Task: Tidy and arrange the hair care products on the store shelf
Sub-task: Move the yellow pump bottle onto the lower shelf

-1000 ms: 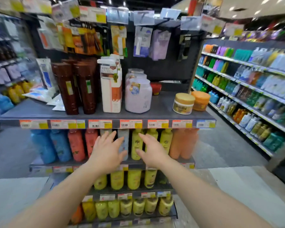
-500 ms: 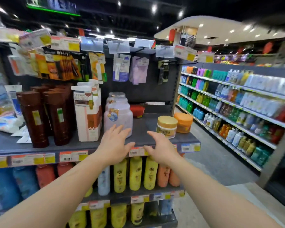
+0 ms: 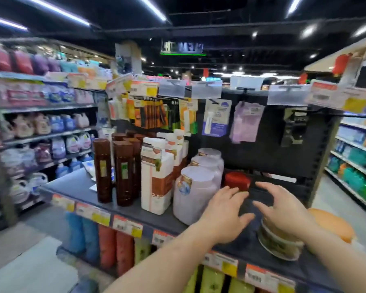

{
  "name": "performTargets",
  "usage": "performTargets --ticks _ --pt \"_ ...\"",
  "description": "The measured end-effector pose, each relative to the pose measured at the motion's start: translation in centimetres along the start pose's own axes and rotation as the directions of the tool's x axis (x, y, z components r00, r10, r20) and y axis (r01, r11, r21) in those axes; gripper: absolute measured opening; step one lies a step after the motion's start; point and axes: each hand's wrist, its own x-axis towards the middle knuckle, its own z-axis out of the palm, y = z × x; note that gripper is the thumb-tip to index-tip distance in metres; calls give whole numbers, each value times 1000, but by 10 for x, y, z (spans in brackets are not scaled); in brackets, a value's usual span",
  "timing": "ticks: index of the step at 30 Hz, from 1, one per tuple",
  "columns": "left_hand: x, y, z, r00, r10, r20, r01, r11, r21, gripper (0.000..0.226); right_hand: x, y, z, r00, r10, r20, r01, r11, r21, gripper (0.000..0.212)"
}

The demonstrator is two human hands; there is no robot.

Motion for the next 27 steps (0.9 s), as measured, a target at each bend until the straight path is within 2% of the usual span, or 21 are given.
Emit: performTargets --ticks 3,8,13,18,21,24,27 --pt "-1 2 -12 1000 10 -25 -11 999 -38 58 20 -2 14 996 -70 58 66 996 61 57" --pt "1 2 -37 987 38 -157 -64 985 -160 45 41 -13 31 978 -189 90 177 976 130 52" --pt "14 -6 -43 982 73 -175 -106 977 -186 39 53 -15 33 976 -209 64 198 969 146 54" --pt "33 -7 -36 990 31 -137 -50 990 -134 54 52 0 25 995 -92 47 84 987 138 59" --pt "44 0 -24 994 61 -95 -79 977 -197 59 43 23 13 999 31 31 -34 994 102 58" --pt "55 15 -3 992 117 38 -109 979 -170 70 31 51 -6 991 134 23 -135 989 54 53" --pt "68 35 22 960 195 200 -174 977 -119 85 17 79 -27 974 227 4 -227 974 19 49"
